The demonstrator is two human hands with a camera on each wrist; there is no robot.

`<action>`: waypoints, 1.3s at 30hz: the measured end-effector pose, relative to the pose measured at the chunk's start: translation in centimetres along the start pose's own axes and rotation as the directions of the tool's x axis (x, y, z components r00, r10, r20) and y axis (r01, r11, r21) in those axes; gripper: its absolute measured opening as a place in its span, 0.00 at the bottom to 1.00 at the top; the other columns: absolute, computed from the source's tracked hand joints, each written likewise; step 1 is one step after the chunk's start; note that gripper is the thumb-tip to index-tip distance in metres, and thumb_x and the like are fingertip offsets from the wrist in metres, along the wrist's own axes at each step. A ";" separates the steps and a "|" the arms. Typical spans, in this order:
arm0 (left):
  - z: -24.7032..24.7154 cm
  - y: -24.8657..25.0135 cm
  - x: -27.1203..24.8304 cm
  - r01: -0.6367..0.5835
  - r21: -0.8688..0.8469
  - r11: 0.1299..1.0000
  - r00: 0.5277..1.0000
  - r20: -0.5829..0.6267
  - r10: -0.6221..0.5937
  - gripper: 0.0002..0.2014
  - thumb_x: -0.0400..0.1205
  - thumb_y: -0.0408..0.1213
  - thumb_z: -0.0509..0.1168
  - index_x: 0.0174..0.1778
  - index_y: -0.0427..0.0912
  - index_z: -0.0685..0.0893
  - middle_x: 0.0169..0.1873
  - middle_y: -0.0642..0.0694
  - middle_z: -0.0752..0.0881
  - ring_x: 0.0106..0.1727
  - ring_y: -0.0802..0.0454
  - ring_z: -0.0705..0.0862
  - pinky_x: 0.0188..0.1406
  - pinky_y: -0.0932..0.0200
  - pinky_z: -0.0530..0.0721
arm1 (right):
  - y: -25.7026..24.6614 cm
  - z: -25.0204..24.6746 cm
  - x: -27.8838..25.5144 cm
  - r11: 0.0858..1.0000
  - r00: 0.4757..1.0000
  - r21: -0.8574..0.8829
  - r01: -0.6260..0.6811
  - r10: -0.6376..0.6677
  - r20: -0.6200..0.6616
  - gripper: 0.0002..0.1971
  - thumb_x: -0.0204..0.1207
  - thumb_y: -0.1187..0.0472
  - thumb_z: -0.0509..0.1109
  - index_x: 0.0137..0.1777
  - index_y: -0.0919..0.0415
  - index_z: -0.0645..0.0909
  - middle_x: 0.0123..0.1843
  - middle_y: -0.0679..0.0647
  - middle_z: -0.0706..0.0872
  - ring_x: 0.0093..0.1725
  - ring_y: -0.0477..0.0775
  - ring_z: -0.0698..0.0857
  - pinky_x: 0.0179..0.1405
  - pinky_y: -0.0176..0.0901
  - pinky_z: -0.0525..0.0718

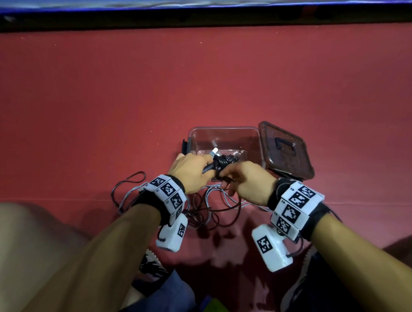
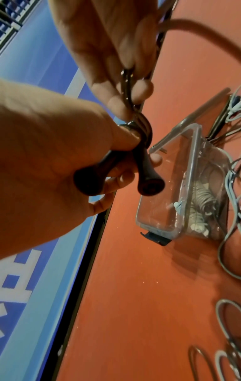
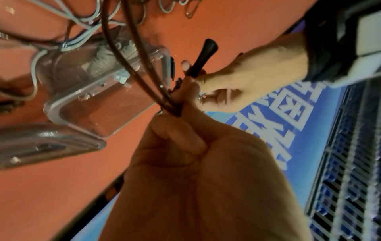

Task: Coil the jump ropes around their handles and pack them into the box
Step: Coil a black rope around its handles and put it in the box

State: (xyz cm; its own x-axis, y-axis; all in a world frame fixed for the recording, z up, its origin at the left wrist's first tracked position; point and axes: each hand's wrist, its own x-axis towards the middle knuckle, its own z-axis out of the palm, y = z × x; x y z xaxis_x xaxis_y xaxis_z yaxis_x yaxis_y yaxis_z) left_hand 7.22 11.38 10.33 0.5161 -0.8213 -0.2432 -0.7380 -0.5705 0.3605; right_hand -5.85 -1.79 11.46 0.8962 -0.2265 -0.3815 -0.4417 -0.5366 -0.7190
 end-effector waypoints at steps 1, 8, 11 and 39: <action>0.1 0.0 0.0 -0.014 0.029 0.999 1.000 0.017 0.013 0.07 0.86 0.47 0.63 0.49 0.48 0.82 0.38 0.50 0.88 0.47 0.42 0.85 0.62 0.50 0.71 | -0.1 -0.1 -0.1 1.000 1.000 -0.027 0.006 -0.007 -0.008 0.20 0.70 0.77 0.67 0.50 0.50 0.84 0.43 0.47 0.92 0.42 0.47 0.89 0.53 0.47 0.89; 0.1 0.4 -0.4 -0.153 0.130 0.980 0.978 0.166 0.130 0.08 0.86 0.47 0.64 0.44 0.56 0.72 0.31 0.56 0.75 0.50 0.45 0.82 0.61 0.50 0.64 | -0.5 -0.8 -0.6 0.985 0.997 -0.174 0.021 -0.033 -0.068 0.07 0.73 0.61 0.77 0.43 0.50 0.82 0.40 0.47 0.90 0.40 0.44 0.85 0.45 0.38 0.80; 0.0 0.8 -0.5 -0.193 0.157 0.968 0.962 0.224 0.156 0.07 0.86 0.47 0.65 0.46 0.60 0.73 0.31 0.58 0.73 0.49 0.48 0.81 0.63 0.48 0.63 | 0.1 -0.9 -0.2 0.997 0.998 -0.073 -0.010 0.006 -0.057 0.07 0.70 0.59 0.82 0.41 0.52 0.86 0.39 0.53 0.92 0.39 0.50 0.87 0.46 0.42 0.85; 0.7 -0.4 -0.5 -0.052 -0.390 0.919 0.937 0.298 0.180 0.11 0.79 0.40 0.76 0.53 0.61 0.91 0.33 0.71 0.85 0.42 0.73 0.81 0.69 0.52 0.72 | 1.9 -1.7 -0.3 0.997 0.975 0.080 -0.018 0.036 -0.219 0.24 0.63 0.37 0.80 0.33 0.61 0.86 0.32 0.58 0.88 0.31 0.47 0.80 0.38 0.45 0.82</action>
State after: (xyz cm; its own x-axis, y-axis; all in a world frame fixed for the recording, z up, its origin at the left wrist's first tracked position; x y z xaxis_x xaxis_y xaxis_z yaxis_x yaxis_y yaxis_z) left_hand 6.97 12.03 9.70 0.2212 -0.8744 -0.4318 -0.5357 -0.4789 0.6954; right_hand -6.94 -4.13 11.21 0.8673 -0.4180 -0.2703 -0.4599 -0.4653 -0.7563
